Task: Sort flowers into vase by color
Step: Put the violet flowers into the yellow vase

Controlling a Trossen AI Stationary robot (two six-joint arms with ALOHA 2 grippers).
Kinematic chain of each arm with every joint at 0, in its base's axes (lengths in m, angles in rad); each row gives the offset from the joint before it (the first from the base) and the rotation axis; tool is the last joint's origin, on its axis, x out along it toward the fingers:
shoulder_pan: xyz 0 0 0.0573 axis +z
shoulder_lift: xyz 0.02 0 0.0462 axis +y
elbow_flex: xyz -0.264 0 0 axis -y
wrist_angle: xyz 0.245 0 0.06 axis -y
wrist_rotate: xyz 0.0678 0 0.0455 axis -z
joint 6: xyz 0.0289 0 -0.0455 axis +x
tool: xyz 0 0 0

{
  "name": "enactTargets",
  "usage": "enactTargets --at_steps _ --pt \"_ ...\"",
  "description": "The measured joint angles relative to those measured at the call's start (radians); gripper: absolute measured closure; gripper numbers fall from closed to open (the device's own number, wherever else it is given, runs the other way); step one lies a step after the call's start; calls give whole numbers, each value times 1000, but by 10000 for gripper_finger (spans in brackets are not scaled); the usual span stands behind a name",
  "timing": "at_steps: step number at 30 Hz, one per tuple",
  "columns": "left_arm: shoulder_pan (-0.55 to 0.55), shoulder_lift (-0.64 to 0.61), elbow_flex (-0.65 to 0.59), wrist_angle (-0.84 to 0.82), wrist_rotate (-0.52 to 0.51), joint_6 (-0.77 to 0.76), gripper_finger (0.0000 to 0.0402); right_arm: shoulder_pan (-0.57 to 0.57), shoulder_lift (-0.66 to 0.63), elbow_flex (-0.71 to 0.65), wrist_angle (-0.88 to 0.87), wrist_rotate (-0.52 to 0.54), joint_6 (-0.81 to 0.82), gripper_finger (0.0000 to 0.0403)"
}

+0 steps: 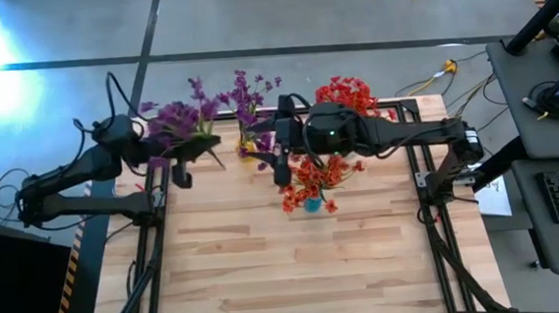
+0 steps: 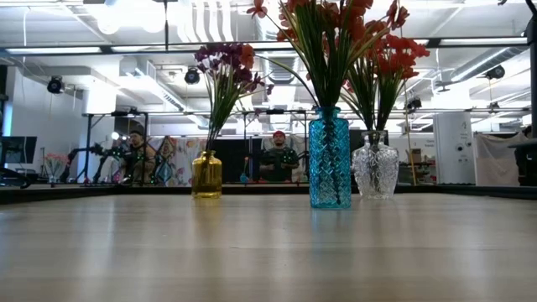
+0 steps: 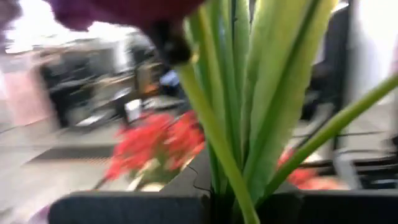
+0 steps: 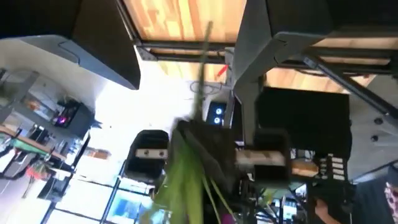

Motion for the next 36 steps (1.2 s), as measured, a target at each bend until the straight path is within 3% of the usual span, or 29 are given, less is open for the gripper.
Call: enactTargets --at_steps 3,10,14,21,26,36 --pt "2 -25 -67 13 -82 38 401 1 -18 0 -47 -1 17 153" --pt "52 -10 -317 297 -73 74 401 1 -33 0 -151 -2 31 156" --pt "109 9 -394 423 -68 104 401 3 -55 0 -173 -2 31 160" --pt "270 90 -469 673 97 33 402 3 -101 0 -225 -2 23 156" --pt "354 141 -496 746 159 -14 402 3 -125 0 -250 -2 12 155" --pt "436 293 -502 937 164 -36 401 2 -123 0 -271 -2 -46 159"
